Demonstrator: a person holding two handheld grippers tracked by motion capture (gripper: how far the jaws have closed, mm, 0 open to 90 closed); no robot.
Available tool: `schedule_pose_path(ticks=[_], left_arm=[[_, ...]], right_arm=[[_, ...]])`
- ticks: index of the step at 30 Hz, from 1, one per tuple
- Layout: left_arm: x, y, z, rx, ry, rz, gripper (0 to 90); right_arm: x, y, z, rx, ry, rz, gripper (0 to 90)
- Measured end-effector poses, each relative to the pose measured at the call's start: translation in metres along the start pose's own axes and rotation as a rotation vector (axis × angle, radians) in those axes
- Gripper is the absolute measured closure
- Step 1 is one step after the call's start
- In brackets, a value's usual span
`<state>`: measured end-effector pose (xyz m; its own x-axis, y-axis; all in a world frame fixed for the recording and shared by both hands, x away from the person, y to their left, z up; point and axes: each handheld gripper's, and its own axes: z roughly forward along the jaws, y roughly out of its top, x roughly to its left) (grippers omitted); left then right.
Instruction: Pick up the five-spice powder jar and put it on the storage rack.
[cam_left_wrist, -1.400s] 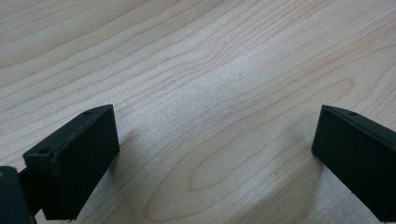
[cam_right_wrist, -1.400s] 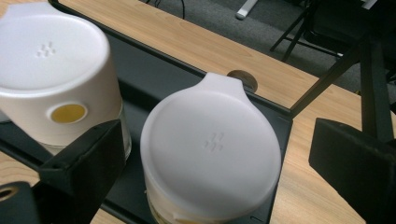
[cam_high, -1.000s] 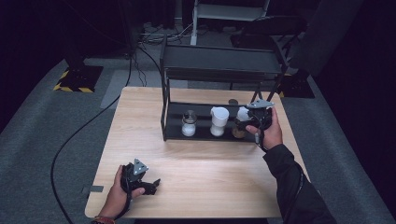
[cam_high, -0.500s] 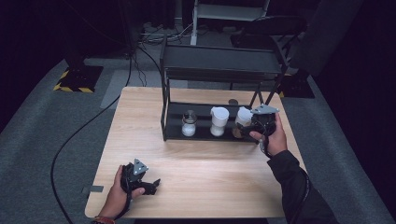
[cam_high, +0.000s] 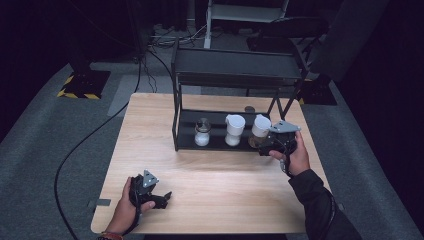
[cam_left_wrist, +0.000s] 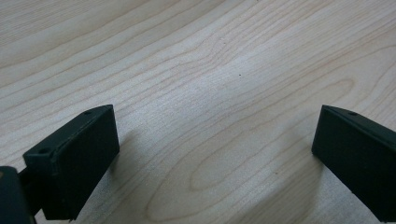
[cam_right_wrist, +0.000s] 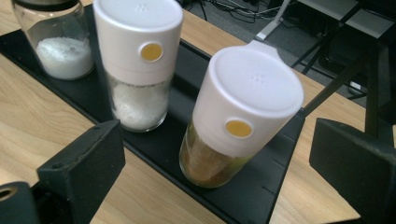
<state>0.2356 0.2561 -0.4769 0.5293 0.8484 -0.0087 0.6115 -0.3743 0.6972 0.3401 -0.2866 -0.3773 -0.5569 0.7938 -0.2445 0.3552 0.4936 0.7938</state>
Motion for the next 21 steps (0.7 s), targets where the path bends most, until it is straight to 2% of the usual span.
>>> schedule_pose_path(ticks=[10,21], left_arm=[[0.000,0.000,0.000,0.000,0.000,0.000,0.7],[0.000,0.000,0.000,0.000,0.000,0.000,0.7]], right_arm=[[0.009,-0.015,-0.006,-0.018,0.017,-0.056,3.5],[0.017,-0.036,-0.009,-0.026,0.024,-0.091,3.3]])
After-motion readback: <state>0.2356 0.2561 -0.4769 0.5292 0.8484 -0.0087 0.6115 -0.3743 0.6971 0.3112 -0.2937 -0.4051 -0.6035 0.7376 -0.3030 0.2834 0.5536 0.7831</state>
